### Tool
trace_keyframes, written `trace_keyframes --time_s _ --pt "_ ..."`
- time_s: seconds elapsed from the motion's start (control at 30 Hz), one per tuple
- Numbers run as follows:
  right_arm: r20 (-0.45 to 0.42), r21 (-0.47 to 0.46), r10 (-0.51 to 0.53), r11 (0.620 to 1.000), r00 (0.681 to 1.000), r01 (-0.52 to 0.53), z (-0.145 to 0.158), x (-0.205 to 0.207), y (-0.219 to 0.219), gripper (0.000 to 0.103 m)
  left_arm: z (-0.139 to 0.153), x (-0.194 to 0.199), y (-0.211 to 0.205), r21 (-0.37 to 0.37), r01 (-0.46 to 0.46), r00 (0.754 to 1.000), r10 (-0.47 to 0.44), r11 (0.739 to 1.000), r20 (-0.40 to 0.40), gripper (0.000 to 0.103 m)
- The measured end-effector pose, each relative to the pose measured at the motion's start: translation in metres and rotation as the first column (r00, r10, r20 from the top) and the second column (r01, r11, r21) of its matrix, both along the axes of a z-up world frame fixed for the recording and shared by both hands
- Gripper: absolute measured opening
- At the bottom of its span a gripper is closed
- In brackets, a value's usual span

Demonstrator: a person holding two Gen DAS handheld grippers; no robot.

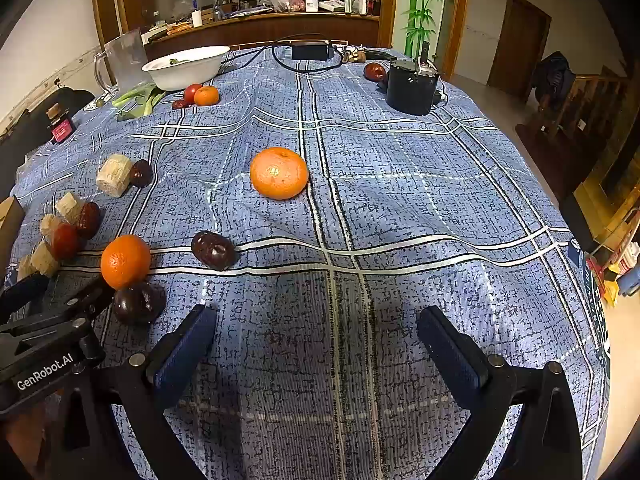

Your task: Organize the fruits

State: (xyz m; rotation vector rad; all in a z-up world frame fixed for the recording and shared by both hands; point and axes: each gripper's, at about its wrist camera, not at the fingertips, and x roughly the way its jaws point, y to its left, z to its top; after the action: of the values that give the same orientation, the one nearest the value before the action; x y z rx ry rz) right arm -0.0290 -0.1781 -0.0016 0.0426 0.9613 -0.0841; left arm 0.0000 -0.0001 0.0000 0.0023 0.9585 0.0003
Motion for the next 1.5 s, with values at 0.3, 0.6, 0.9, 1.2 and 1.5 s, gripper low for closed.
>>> trace_keyframes --time_s 0.3,0.6,0.9,1.2,1.5 --pt "0.001 0.001 0.0 1.0 1.0 0.0 0.0 -0.001 0.0 0.102 0.0 0.0 0.0 -0.002 0.0 1.0 0.0 1.0 0.001 0.103" --pt "0.001 0.001 0.0 1.0 1.0 0.0 0.001 -0.003 0.0 0.102 0.0 0.0 0.0 -0.002 0.0 1.0 0.0 1.0 0.001 0.103" --pt "0.0 0.003 0.0 1.0 1.0 0.0 0.001 -0.004 -0.001 0.102 0.0 0.0 0.0 -0.002 -0.006 1.0 0.006 1.0 0.0 0.103" --pt "-0.047 0.012 0.024 1.0 0.999 -0.023 0.003 0.006 -0.001 0.102 -0.001 0.012 0.002 -0.002 0.002 0.993 -0.002 1.0 -0.121 0.103" --pt "-0.117 -0.036 -0.02 0.999 0.993 0.016 0.007 0.003 0.005 0.102 0.045 -0.019 0.019 -0.092 -0.019 0.993 0.009 0.996 -0.115 0.087"
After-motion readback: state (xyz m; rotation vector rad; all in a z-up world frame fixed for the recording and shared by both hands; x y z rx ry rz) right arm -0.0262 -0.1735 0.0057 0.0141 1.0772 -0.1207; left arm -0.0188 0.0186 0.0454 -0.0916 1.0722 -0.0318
